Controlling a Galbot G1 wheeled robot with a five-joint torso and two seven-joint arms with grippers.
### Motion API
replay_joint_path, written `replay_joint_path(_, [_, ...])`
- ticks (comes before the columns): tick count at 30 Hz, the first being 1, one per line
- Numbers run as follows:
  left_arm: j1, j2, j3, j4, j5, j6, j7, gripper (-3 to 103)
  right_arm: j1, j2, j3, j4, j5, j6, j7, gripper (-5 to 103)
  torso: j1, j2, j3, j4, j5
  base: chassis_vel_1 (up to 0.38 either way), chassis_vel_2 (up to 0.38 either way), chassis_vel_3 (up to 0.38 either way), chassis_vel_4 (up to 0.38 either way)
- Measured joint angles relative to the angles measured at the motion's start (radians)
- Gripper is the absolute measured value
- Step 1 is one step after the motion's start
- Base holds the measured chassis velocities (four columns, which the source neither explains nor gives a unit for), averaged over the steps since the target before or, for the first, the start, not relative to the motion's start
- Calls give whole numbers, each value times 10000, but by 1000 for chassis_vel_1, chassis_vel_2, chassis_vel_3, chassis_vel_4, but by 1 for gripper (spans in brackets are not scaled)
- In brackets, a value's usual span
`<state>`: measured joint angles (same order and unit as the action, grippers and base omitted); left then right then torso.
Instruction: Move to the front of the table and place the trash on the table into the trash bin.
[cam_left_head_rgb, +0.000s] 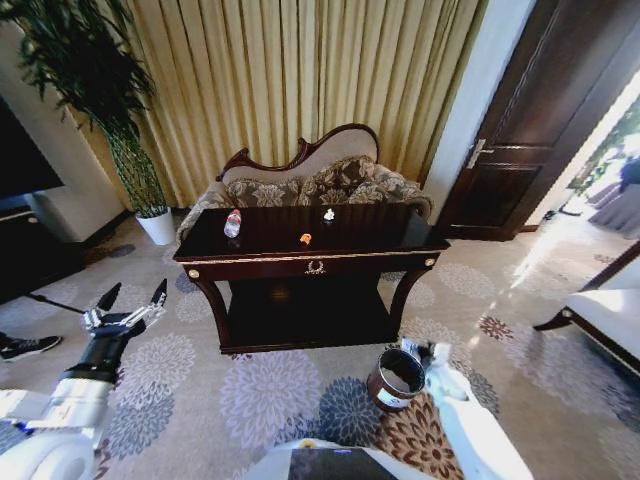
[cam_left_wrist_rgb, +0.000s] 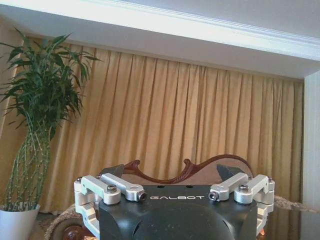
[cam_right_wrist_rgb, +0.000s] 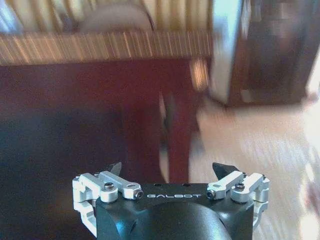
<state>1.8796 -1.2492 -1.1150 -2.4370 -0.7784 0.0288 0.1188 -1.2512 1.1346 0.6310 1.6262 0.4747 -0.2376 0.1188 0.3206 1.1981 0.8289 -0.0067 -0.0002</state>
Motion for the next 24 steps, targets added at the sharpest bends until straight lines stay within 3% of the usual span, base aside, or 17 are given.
replay_joint_path(5, [-16, -37, 39, -53, 165, 5, -14, 100, 20, -729, 264, 3344, 1078, -994, 1, 100, 0, 0, 0, 4, 0, 0, 0, 0, 0])
replay_joint_path(13, [1, -67, -19, -105, 164, 10, -31, 100, 96, -1120, 236, 6059, 2231, -2184, 0, 100, 0, 0, 0, 3, 2, 0, 0, 0, 0])
replay_joint_path(17, [8, -102, -39, -101, 164, 11, -31, 100, 34, -1077, -9, 6696, 2355, -2518, 0, 100, -1, 0, -1, 2, 2, 0, 0, 0, 0])
replay_joint_path(24, [-26, -89, -43, -25, 162, 11, -31, 100, 6, -986, -151, 6382, 2088, -2320, 0, 100, 0, 0, 0, 2, 4, 0, 0, 0, 0])
